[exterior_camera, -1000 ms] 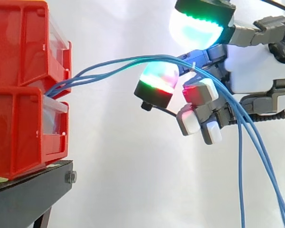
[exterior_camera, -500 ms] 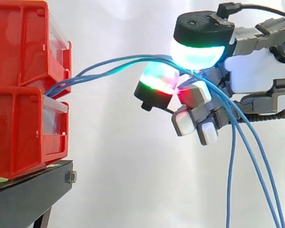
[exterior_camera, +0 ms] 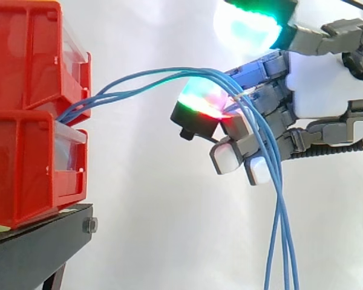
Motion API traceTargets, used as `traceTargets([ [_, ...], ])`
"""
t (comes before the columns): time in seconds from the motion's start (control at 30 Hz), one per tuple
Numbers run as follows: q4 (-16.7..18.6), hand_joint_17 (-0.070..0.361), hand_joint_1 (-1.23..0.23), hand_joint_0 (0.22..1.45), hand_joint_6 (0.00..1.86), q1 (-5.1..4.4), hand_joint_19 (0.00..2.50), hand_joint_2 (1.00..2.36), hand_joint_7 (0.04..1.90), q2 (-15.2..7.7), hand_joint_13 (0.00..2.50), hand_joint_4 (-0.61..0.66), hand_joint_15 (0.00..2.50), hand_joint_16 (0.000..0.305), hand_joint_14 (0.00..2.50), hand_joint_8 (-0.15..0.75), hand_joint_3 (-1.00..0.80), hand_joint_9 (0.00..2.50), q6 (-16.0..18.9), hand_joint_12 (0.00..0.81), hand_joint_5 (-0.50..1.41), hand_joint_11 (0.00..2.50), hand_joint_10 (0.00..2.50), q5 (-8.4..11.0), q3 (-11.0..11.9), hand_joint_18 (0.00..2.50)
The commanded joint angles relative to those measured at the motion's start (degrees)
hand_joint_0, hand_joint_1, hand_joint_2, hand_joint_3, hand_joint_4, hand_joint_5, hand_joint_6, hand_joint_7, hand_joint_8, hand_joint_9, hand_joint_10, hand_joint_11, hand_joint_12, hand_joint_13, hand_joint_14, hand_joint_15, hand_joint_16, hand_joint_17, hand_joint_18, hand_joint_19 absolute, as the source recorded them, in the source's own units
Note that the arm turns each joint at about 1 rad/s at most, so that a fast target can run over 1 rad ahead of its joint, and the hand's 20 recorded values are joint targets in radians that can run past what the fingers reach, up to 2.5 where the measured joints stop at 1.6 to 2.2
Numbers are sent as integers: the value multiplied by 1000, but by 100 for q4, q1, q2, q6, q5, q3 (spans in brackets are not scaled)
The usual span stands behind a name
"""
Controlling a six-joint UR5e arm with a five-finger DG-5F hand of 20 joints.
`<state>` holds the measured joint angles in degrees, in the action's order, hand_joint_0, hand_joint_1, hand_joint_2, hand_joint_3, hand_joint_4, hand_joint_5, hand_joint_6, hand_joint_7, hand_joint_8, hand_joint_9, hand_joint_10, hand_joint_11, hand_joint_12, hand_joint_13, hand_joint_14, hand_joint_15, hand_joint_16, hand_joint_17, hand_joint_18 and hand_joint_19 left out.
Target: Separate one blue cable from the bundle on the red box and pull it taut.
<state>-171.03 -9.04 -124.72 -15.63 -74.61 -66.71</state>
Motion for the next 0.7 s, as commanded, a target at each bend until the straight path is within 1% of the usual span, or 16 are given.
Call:
traceTargets([
  [0.0,0,88,-452,593,622,-1,598,1005,1160,0,829,140,480,39,14,310,-424,993,-1,339,-102,846,13,-1,0,860],
  [0.03,0,88,-459,604,582,-1,600,1008,1232,0,831,128,479,39,14,308,-384,992,-1,339,-94,848,15,-1,0,859],
  [0.1,0,91,-509,619,581,-1,586,1011,1194,0,843,152,473,41,15,318,-300,999,8,351,-91,842,15,-1,0,877],
  [0.23,0,98,-596,632,566,8,553,1012,1187,0,863,184,466,44,13,331,-197,1015,8,368,-83,835,11,-1,0,915],
  [0.33,0,99,-679,646,532,8,539,1011,1240,0,871,188,462,44,13,338,-141,1015,8,368,-77,847,14,-1,0,925],
  [0.37,0,96,-733,660,531,8,542,1012,1254,0,869,183,462,43,13,333,-116,1013,8,363,-79,855,16,-1,0,922],
  [0.53,0,93,-755,671,540,17,531,1013,1255,0,868,184,462,41,13,329,-120,1012,8,356,-83,866,14,-1,0,914],
  [0.67,0,92,-778,669,567,8,529,1014,1217,0,866,176,466,41,13,324,-134,1006,-1,353,-94,870,12,-1,0,908],
])
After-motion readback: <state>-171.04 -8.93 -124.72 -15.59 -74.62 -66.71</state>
